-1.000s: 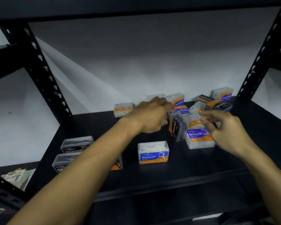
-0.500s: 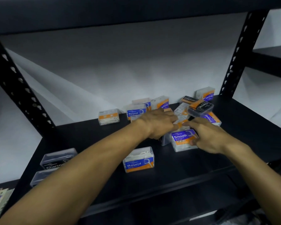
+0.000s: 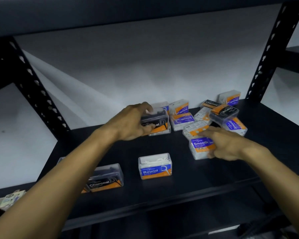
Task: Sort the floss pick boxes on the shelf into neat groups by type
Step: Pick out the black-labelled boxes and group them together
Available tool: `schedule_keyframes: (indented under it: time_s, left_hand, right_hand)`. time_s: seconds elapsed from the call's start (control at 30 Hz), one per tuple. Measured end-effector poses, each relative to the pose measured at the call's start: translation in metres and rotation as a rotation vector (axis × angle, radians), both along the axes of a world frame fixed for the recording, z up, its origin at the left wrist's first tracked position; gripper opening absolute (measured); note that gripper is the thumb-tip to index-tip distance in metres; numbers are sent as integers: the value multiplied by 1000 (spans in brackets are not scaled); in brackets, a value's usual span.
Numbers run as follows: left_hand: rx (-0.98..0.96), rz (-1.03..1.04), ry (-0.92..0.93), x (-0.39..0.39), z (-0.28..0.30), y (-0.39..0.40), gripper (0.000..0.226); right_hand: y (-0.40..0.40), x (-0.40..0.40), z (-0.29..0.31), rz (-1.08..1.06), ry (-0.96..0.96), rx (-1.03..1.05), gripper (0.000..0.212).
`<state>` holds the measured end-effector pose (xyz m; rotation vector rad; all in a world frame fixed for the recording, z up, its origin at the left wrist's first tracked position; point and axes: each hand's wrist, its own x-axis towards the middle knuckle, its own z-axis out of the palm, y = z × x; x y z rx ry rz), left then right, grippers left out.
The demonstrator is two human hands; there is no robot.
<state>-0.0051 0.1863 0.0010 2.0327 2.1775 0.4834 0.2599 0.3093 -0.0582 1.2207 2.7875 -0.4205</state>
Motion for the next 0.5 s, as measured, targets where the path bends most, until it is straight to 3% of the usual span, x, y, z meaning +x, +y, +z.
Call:
schedule_keyframes:
  time_s: [0.2,0.37,0.5]
  left_hand:
    - [20,141,-156,-8,-6,-17,49]
    - [34,185,-289,-10,-3,-26,29]
    - [14,228,-319,-25,3,-36,28]
  right_hand:
    - [-4,0,-1,55,40,96,77]
    - [-10,6,-4,37,238,120,74]
    - [-12,9,-6,-18,358,83,72]
